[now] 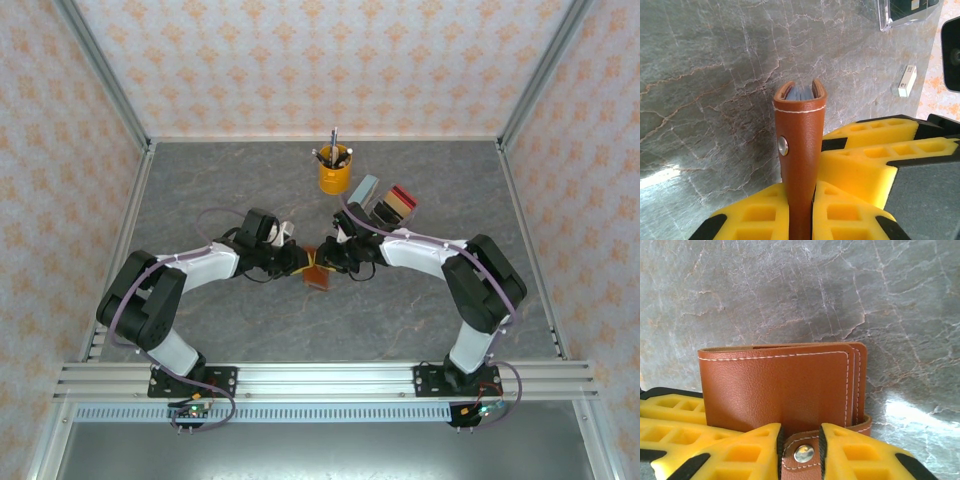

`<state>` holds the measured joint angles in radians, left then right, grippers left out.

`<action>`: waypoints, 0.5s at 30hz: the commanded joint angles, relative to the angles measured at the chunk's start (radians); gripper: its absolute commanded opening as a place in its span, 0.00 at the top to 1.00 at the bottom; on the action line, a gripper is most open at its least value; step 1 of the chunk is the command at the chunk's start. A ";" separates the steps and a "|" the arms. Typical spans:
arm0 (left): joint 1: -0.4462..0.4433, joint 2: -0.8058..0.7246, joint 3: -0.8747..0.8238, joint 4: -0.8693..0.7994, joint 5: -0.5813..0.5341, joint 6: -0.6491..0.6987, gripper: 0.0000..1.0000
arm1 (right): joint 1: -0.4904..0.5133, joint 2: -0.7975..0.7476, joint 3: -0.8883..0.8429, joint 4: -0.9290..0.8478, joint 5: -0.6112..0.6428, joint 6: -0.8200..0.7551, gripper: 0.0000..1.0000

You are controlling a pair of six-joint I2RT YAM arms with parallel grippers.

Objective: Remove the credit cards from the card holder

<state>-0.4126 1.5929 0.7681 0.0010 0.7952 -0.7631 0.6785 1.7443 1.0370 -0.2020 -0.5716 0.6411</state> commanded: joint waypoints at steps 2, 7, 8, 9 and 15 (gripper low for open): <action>0.003 -0.017 0.038 0.036 -0.046 -0.015 1.00 | 0.003 -0.004 0.006 -0.125 0.121 -0.021 0.79; 0.006 -0.021 0.037 0.027 -0.069 -0.016 1.00 | 0.003 -0.018 0.009 -0.184 0.200 -0.024 0.85; 0.006 -0.019 0.038 0.027 -0.070 -0.017 1.00 | 0.003 -0.020 0.011 -0.192 0.206 -0.026 0.86; 0.006 -0.017 0.039 0.028 -0.070 -0.018 1.00 | 0.003 -0.021 0.012 -0.195 0.209 -0.027 0.87; 0.008 -0.007 0.034 0.046 -0.060 -0.034 1.00 | 0.003 -0.031 0.024 -0.201 0.208 -0.024 0.93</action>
<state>-0.4107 1.5929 0.7734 0.0109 0.7502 -0.7856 0.6788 1.7370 1.0489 -0.3447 -0.4057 0.6258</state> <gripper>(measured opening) 0.139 0.076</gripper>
